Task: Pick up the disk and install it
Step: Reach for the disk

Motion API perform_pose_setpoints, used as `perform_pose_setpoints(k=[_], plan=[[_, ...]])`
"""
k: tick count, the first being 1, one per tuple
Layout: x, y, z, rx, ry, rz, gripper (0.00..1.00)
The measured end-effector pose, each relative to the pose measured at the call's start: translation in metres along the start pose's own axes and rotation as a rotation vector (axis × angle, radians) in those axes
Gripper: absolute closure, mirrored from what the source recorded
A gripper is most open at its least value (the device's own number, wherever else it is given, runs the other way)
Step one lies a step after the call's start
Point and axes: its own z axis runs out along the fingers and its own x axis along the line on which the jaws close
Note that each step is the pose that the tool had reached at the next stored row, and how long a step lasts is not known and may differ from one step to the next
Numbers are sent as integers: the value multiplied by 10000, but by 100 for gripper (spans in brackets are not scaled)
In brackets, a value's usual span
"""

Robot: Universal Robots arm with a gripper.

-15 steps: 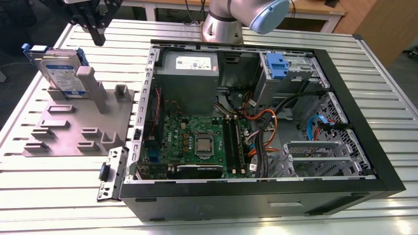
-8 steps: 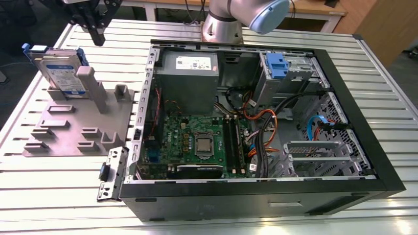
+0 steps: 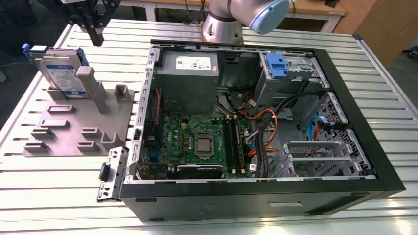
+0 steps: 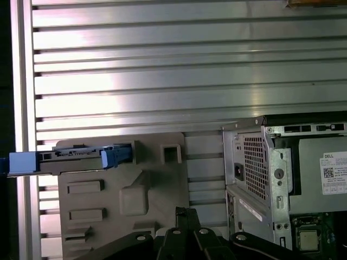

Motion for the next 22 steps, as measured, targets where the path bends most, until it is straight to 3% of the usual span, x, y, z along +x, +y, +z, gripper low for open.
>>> perform_pose_setpoints(k=[22], plan=[[49, -4, 12, 3, 23, 1, 89]])
